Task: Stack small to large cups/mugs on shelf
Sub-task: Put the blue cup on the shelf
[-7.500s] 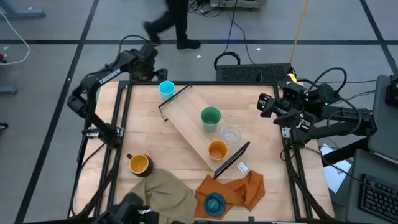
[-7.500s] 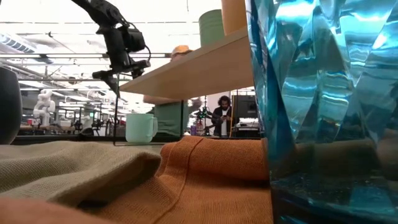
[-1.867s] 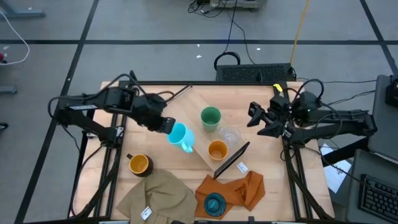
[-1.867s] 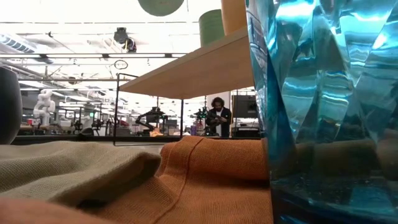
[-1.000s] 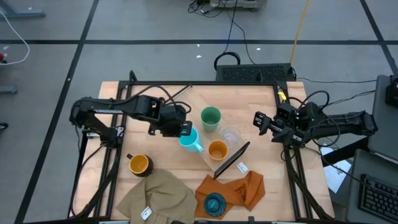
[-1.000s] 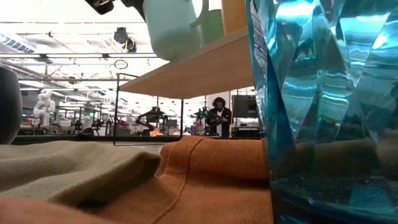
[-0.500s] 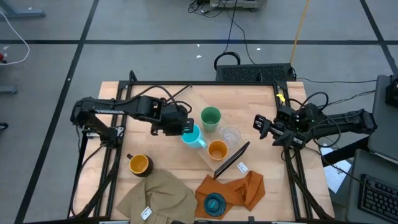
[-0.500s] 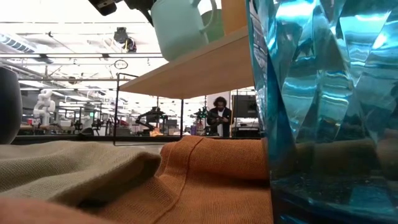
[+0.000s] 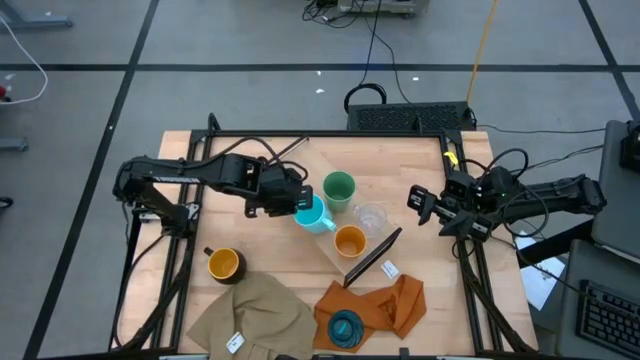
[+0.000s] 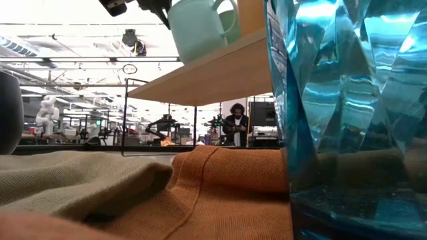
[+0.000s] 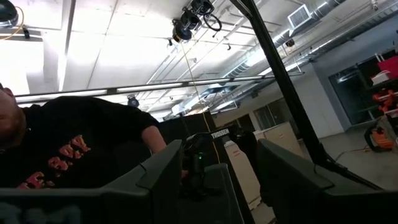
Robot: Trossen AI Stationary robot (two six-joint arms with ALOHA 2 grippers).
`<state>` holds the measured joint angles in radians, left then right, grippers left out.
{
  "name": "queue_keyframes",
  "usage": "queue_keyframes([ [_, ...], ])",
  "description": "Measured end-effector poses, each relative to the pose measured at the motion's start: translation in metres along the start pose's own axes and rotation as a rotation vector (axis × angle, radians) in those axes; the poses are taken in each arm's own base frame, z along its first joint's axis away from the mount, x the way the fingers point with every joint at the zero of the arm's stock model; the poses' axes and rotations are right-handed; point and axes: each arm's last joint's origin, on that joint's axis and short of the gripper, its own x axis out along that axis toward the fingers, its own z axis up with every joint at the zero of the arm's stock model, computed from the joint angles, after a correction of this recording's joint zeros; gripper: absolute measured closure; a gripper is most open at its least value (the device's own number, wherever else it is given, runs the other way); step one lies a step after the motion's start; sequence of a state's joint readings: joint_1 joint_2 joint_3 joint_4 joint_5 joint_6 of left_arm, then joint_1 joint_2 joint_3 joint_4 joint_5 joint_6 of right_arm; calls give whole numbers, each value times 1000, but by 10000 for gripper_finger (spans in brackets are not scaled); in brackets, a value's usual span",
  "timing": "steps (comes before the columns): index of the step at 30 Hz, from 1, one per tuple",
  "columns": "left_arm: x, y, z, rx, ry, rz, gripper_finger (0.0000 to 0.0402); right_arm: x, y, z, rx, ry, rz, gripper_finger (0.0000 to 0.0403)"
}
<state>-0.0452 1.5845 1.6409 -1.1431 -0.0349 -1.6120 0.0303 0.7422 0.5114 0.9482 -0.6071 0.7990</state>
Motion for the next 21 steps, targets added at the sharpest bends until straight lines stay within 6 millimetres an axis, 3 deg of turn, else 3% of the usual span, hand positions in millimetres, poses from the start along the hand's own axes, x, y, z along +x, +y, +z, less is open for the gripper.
queue_keyframes([
  [6, 1, 0, -1, -22, 7, -4, 401, 0, 0, 0, -8, 0, 0, 206],
  [16, 31, -15, -7, -18, 77, -27, 401, 0, 0, 0, -8, 1, -2, 206],
  [21, 30, -14, -8, -10, 87, -19, 400, 1, 2, -1, 0, 3, 12, 206],
])
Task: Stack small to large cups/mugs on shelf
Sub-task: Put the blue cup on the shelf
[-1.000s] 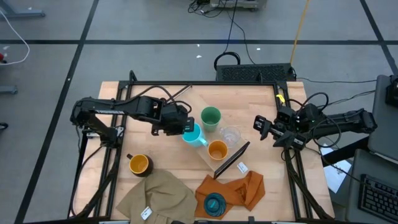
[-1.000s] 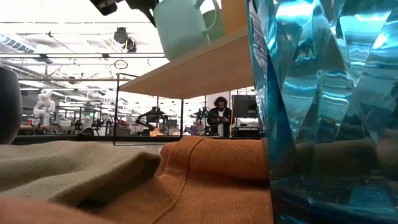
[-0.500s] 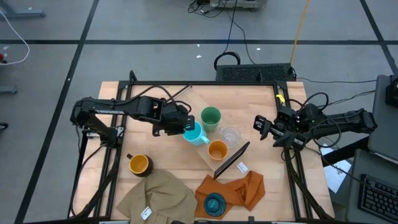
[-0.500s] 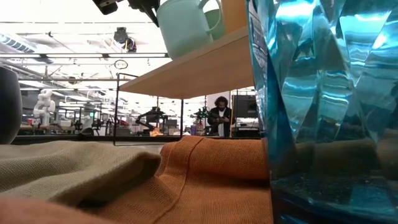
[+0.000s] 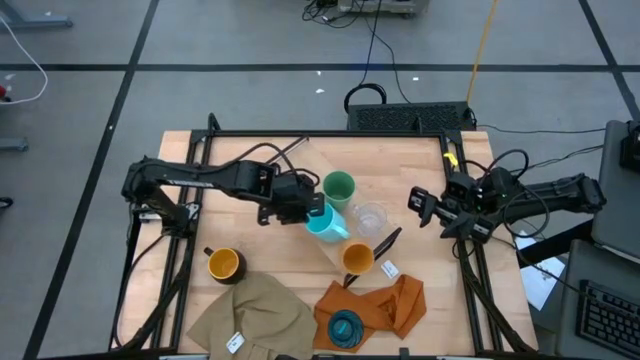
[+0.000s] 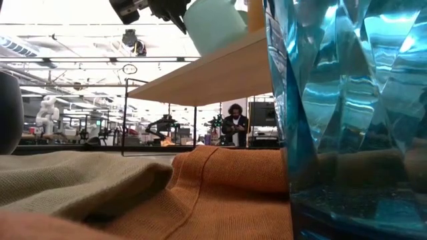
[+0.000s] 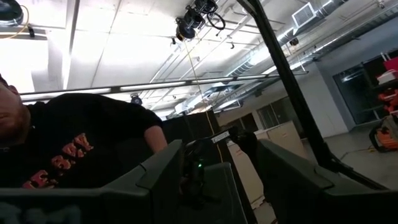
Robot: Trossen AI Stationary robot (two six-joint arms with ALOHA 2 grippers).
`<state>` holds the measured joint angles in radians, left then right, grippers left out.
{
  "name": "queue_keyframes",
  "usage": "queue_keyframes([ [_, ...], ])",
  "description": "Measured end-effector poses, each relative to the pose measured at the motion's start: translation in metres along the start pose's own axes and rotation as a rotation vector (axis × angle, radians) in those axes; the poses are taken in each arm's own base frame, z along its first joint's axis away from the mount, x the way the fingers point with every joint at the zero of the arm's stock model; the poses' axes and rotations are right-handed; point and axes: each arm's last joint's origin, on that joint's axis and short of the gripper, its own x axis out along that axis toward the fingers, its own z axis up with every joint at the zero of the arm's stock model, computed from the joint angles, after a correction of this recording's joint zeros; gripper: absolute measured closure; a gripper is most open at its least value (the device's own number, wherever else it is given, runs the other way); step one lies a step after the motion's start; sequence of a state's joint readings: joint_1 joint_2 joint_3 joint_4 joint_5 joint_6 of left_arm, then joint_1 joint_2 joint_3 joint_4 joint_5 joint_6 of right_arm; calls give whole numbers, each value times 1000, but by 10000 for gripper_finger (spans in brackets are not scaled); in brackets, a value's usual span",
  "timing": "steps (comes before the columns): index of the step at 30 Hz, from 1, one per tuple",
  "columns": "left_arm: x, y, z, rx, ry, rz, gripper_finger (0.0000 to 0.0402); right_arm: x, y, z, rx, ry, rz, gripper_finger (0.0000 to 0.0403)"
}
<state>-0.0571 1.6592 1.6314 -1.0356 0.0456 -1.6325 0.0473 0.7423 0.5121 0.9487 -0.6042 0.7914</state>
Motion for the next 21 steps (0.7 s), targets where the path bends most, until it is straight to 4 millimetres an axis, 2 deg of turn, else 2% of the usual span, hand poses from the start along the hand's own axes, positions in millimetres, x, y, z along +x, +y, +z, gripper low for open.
queue_keyframes([
  [14, -6, 5, 1, 8, 23, 31, 400, 1, 1, -1, 5, 3, 4, 206],
  [21, -19, 15, 6, -10, 19, 77, 400, 1, 1, -1, 5, 3, 3, 206],
])
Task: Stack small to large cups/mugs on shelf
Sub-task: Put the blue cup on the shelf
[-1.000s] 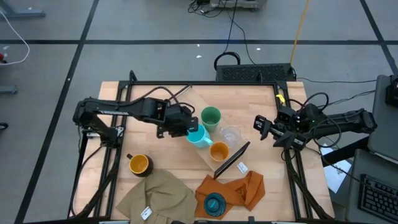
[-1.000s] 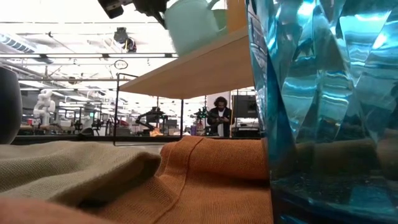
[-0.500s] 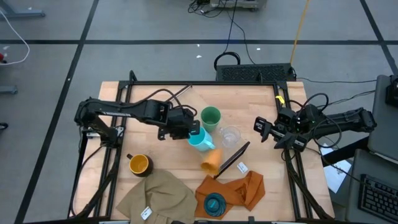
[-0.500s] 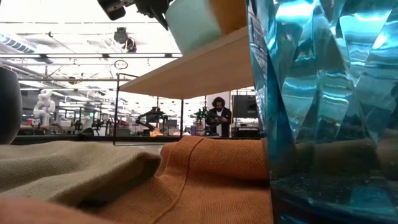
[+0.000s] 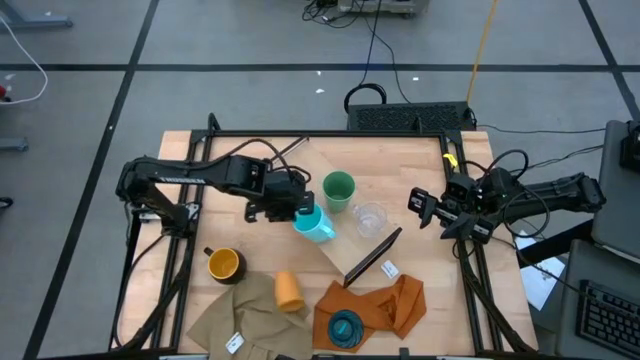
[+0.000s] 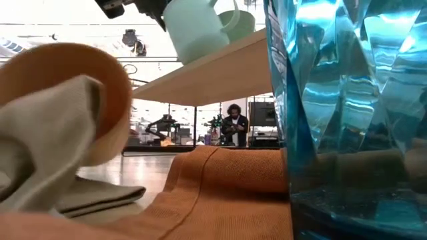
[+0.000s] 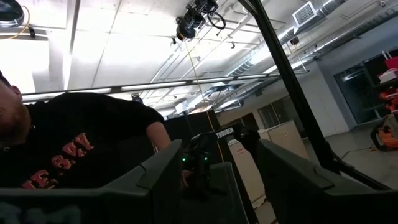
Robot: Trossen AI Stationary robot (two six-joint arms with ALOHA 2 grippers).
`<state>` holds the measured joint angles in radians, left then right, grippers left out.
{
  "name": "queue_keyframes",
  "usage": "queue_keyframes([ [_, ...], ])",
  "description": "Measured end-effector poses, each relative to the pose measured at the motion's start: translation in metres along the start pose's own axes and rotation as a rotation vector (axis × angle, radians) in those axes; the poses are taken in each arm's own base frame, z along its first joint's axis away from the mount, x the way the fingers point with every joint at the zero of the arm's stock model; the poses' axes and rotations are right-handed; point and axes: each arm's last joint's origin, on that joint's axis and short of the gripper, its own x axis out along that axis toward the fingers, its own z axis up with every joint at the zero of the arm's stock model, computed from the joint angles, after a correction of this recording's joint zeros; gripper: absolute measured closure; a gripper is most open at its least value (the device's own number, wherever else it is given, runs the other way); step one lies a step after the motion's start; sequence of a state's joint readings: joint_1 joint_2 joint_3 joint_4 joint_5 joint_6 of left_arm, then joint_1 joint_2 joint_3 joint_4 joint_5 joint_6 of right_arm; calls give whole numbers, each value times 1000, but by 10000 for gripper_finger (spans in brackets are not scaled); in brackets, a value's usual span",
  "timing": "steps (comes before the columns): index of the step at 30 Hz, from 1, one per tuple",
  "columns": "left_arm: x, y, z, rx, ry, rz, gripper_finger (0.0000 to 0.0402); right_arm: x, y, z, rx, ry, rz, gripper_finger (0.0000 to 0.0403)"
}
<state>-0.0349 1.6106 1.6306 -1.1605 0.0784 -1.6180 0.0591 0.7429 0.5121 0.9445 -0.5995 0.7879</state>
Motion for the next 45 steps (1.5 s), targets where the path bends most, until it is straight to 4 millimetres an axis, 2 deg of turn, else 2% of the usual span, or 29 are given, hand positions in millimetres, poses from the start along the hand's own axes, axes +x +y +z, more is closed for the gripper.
queue_keyframes([
  [7, -11, 0, 5, 2, -33, -8, 400, 0, 0, 0, -5, 2, -2, 206],
  [28, -11, 0, 6, -18, -23, -7, 396, 0, 0, 0, -8, 3, -1, 206],
  [37, -12, -3, 8, -33, -37, -38, 361, 0, 0, -1, -10, 6, -1, 206],
  [45, -12, -3, 11, -43, -40, -40, 366, 0, 0, -1, -9, 8, 0, 206],
])
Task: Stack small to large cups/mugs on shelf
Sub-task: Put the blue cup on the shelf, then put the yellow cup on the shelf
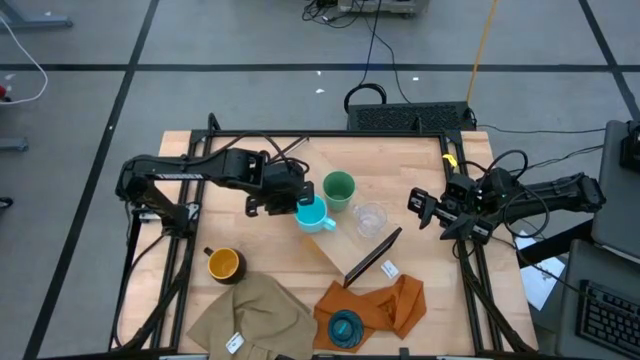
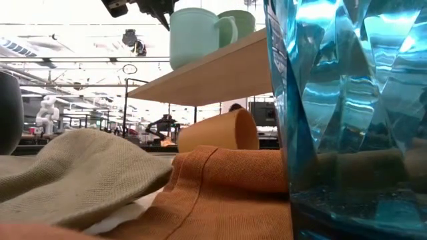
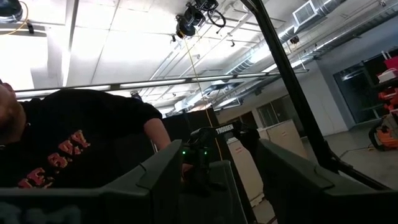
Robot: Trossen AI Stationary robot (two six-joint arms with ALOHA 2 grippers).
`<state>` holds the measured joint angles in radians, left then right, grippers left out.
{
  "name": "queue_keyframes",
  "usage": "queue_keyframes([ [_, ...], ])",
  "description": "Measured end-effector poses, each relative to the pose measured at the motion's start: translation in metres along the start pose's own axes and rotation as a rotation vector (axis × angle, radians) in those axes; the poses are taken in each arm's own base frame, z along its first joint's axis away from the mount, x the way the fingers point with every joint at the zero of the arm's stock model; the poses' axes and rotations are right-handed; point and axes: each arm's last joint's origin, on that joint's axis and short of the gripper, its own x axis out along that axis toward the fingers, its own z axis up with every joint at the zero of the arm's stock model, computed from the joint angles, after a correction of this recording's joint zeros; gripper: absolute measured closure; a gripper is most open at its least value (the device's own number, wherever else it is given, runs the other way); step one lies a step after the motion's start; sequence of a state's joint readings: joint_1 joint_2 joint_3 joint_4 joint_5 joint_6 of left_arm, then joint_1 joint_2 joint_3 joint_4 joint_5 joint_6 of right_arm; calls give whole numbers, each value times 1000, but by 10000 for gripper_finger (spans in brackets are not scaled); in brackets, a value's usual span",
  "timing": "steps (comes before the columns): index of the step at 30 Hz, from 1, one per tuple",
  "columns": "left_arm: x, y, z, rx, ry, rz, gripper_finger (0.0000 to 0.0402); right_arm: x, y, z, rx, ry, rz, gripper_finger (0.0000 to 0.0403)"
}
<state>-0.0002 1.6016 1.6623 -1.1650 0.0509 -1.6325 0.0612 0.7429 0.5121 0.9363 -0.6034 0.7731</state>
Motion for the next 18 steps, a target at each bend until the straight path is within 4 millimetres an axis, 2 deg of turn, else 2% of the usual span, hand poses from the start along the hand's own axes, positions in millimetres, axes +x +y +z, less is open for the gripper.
queue_keyframes([
  [13, 0, -1, 0, -1, -10, -11, 365, 0, 0, 0, 4, 6, -1, 206],
  [18, 0, -2, 1, -1, -23, -19, 339, 0, 0, 0, 3, 6, -1, 206],
])
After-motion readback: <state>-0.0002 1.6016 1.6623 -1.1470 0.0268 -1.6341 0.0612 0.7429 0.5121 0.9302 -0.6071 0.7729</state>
